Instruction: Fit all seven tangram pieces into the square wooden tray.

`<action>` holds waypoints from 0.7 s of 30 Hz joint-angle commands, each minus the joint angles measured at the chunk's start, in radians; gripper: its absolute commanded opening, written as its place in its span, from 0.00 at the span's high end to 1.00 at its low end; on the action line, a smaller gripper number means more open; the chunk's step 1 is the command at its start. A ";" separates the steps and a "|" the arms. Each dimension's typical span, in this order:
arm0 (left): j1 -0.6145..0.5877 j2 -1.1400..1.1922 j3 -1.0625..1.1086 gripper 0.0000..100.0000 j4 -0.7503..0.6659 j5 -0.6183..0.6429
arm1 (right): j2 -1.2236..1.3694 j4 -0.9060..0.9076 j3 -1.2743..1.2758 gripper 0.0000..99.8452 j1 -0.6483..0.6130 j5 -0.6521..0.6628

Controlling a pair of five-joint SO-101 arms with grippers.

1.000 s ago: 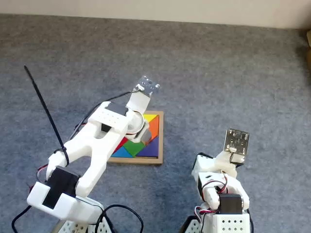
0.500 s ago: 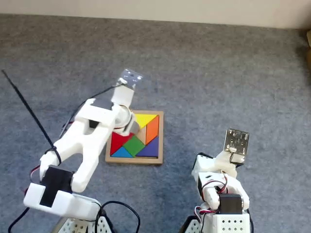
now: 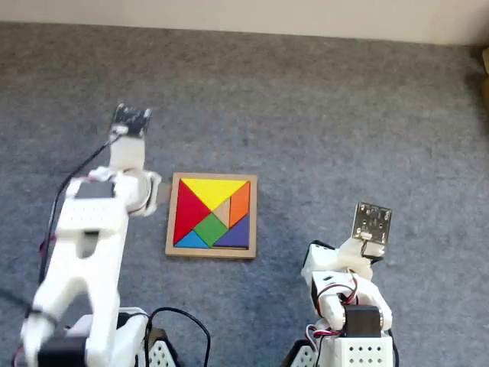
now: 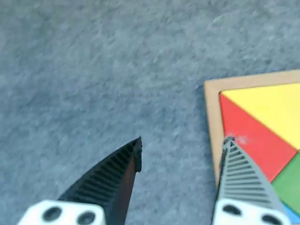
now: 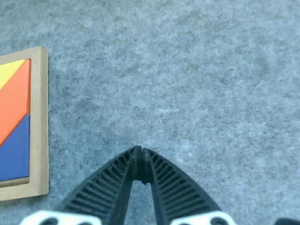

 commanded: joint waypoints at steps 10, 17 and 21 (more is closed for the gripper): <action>-0.094 -0.608 0.268 0.81 0.068 -0.009 | -0.007 -0.024 0.117 0.99 0.012 0.008; -0.093 -0.782 0.272 0.99 0.184 -0.009 | -0.007 -0.024 0.117 0.99 0.012 0.008; -0.091 -0.851 0.274 1.00 0.249 -0.009 | -0.007 -0.024 0.117 0.99 0.012 0.008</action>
